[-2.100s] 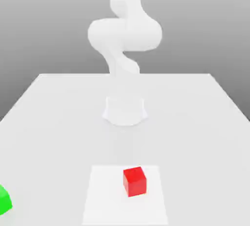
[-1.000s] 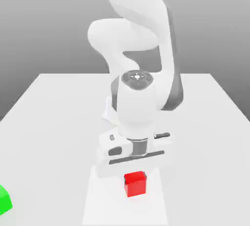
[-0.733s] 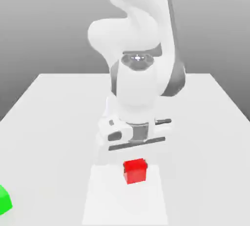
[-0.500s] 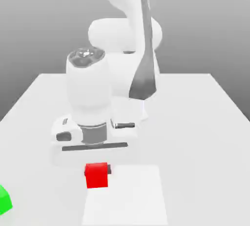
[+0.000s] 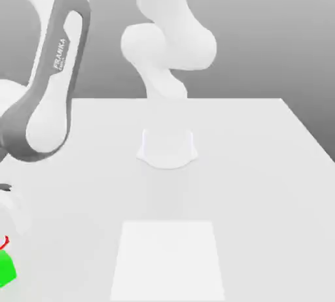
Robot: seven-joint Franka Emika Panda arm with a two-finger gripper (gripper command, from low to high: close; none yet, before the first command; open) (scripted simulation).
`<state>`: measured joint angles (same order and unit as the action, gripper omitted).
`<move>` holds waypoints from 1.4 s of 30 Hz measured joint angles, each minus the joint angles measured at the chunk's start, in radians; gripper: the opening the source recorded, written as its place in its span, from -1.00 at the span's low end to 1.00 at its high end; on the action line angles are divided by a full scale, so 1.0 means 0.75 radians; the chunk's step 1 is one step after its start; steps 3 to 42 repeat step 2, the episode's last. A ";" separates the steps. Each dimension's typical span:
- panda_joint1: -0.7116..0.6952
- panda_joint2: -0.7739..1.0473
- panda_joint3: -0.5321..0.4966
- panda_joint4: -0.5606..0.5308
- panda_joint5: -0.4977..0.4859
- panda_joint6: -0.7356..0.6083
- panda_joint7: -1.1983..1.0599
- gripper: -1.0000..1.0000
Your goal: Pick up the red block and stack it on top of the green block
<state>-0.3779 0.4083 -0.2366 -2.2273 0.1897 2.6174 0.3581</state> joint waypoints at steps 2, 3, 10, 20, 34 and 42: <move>0.000 0.000 0.000 0.000 0.000 0.000 0.000 1.00; 0.000 0.000 0.000 0.000 0.000 0.000 0.000 1.00; 0.000 0.000 0.000 0.000 0.000 0.000 0.000 1.00; 0.000 0.000 0.000 0.000 0.000 0.000 0.000 1.00; 0.000 0.000 0.000 0.000 0.000 0.000 0.000 1.00; 0.000 0.000 0.000 0.000 0.000 0.000 0.000 1.00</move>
